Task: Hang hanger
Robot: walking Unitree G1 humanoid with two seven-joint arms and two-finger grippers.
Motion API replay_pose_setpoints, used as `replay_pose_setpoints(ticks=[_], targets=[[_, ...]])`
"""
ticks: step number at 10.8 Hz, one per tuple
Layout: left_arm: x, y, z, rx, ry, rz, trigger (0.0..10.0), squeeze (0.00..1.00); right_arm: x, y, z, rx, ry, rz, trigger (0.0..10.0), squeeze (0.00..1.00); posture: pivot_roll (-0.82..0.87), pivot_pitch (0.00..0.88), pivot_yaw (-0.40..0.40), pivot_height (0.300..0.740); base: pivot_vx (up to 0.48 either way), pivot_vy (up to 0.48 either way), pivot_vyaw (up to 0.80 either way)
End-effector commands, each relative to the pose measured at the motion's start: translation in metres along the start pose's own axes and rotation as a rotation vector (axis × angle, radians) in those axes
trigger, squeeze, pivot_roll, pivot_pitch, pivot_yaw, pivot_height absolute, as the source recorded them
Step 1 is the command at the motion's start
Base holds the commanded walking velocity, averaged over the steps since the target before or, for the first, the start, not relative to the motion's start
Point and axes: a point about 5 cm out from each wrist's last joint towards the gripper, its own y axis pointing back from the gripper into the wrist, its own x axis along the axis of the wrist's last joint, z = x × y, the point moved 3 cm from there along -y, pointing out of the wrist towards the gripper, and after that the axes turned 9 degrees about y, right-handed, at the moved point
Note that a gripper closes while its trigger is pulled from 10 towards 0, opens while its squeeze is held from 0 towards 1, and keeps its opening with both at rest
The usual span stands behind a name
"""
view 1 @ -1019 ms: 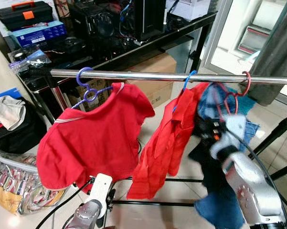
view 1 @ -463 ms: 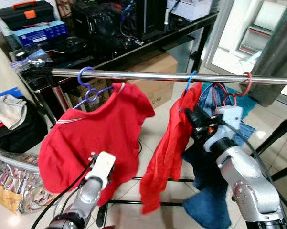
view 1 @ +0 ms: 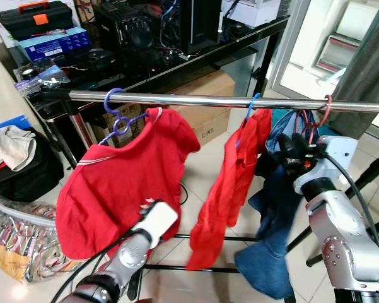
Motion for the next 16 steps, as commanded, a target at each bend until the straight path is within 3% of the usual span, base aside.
replay_pose_setpoints(ticks=[1, 4, 6, 9, 16], targets=[[0.005, -0.002, 0.001, -0.024, -0.05, 0.021, 10.0, 0.0, 0.008, 0.001, -0.007, 0.036, -0.016, 0.032, 10.0, 0.0, 0.06, 0.003, 0.024, 0.74, 0.0, 0.0, 0.0], [0.018, -0.01, 0.008, -0.097, -0.088, 0.04, 10.0, 0.0, 0.015, 0.006, -0.029, 0.203, -0.048, 0.048, 10.0, 0.0, 0.05, 0.001, 0.019, 0.74, 0.0, 0.0, 0.0], [0.024, -0.013, 0.023, -0.176, -0.16, 0.056, 10.0, 0.0, 0.021, 0.006, -0.031, 0.223, -0.057, 0.067, 10.0, 0.0, 0.05, 0.0, 0.019, 0.74, 0.0, 0.0, 0.0], [0.032, -0.014, 0.043, -0.241, -0.196, 0.095, 10.0, 0.0, 0.025, 0.007, -0.033, 0.241, -0.062, 0.069, 10.0, 0.0, 0.04, 0.0, 0.018, 0.74, 0.0, 0.0, 0.0], [0.045, -0.018, 0.06, -0.312, -0.319, 0.147, 10.0, 0.0, 0.027, 0.007, -0.036, 0.263, -0.055, 0.055, 10.0, 0.0, 0.04, 0.0, 0.017, 0.74, 0.0, 0.0, 0.0]])
